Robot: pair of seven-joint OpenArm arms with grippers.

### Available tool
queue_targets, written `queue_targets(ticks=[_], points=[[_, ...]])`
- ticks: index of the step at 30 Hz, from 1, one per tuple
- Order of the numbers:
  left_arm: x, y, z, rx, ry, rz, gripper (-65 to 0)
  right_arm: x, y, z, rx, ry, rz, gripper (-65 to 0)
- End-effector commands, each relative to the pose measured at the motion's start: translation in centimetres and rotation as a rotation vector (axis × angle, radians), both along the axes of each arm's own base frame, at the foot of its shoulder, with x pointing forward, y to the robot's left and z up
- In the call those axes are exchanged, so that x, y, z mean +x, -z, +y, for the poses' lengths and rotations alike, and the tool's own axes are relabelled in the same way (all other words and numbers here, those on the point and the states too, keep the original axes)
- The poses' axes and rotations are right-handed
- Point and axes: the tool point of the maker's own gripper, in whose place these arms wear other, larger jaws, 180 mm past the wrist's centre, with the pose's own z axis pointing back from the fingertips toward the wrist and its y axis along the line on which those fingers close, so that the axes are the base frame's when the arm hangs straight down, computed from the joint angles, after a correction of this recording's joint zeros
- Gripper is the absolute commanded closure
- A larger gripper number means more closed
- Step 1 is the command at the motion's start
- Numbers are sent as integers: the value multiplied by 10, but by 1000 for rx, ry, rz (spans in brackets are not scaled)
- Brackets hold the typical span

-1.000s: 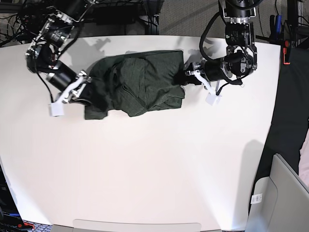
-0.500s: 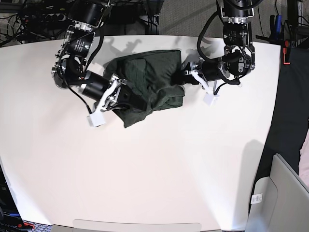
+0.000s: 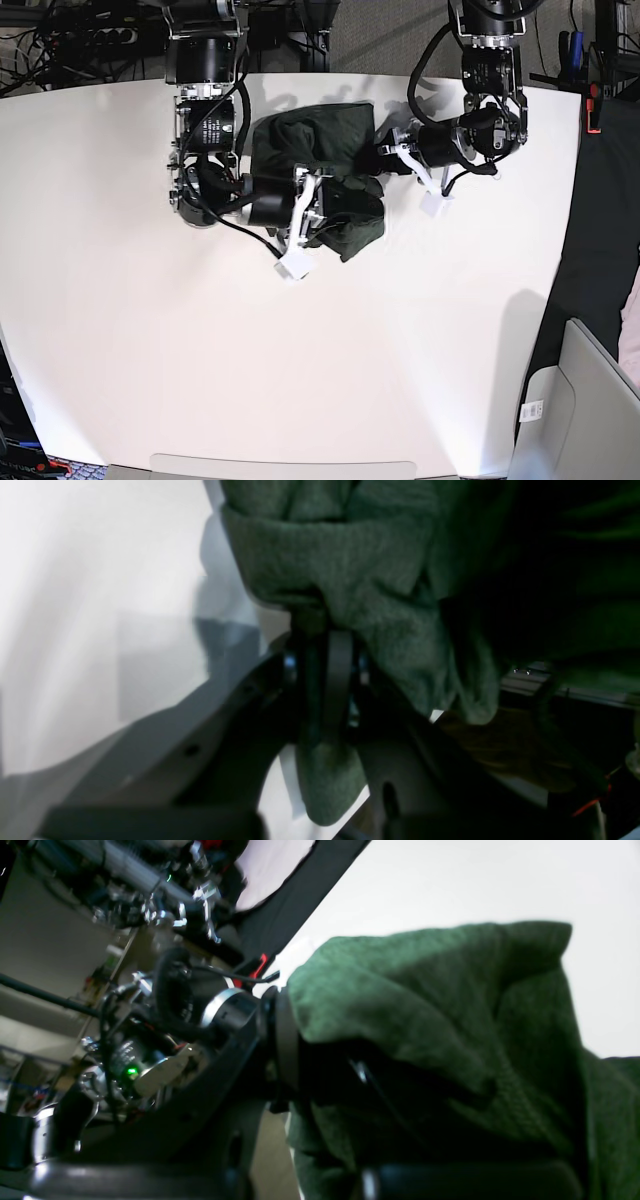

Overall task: Fold the T-shirt properly
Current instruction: 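Release the fabric and withdraw the right gripper from the bundle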

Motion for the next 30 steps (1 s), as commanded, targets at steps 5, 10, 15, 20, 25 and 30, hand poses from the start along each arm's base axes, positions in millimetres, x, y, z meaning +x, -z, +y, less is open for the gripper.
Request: queue_targets(ticks=[5,10,15,20,25,30], points=[[0,0,3,18,5,3,-2,8,10,3,-29,-6,19,-59],[2,-1,5,19,2,-1,-4,8,10,2,-30,0,19,-237],[3,-1,5,21,1,-1,-4,14,-21,0,20,15,-72,-265],[3,-1,5,21,1,-1,-4,20,-55,-16,89,62,-162,-265],[8,-4,23,26,-56,-6,-4,31,-54,-55,78,136,-171,-265],[13,-7,44,34,-123,-17,-4,49,-45,-128,-24,280,-188,-265]])
